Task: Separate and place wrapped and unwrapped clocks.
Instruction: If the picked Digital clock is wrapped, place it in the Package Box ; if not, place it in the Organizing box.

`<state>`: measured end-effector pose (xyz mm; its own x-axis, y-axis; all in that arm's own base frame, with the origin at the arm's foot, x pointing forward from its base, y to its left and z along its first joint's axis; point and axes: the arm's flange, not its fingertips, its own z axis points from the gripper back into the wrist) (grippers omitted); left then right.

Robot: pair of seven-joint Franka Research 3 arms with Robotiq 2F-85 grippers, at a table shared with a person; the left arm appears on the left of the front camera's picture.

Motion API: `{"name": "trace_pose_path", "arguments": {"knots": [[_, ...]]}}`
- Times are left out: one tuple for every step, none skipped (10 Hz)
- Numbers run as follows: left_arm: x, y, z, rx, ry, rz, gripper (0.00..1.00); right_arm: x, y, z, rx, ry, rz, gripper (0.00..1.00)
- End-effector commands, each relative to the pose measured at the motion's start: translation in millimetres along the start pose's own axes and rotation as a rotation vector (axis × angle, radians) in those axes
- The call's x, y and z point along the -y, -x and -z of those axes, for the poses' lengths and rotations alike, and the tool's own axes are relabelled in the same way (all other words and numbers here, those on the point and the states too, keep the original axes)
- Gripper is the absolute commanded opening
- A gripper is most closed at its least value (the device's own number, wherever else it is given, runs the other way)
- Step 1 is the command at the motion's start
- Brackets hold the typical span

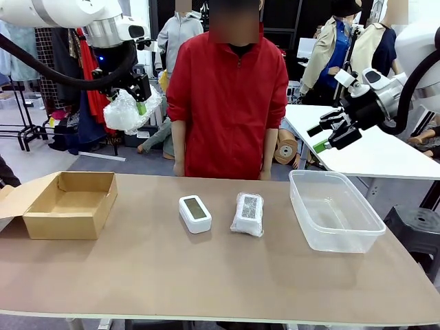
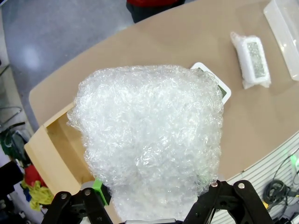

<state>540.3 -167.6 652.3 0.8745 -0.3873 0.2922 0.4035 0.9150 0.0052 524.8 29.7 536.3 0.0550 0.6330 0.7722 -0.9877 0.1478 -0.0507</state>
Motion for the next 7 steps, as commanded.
{"name": "trace_pose_path", "arguments": {"knots": [[0,0,0,0.000,0.000,0.000,0.11,-1,-2,-2,0.006,-0.005,-0.003,1.00],[-2,-3,4,-0.042,-0.036,-0.058,0.11,-1,-2,-2,0.006,-0.005,-0.003,1.00],[-16,-5,11,-0.075,-0.072,-0.116,0.11,-1,-2,-2,0.006,-0.005,-0.003,1.00],[-25,-3,25,-0.092,-0.105,-0.175,0.11,-1,-2,-2,0.006,-0.005,-0.003,1.00],[-36,2,35,-0.106,-0.128,-0.219,0.11,-1,-2,-2,0.006,-0.005,-0.003,1.00],[-47,5,47,-0.119,-0.145,-0.250,0.11,-1,-2,-2,0.006,-0.005,-0.003,1.00],[-57,13,59,-0.131,-0.176,-0.260,0.11,-1,-2,-2,0.006,-0.005,-0.003,1.00]]}}
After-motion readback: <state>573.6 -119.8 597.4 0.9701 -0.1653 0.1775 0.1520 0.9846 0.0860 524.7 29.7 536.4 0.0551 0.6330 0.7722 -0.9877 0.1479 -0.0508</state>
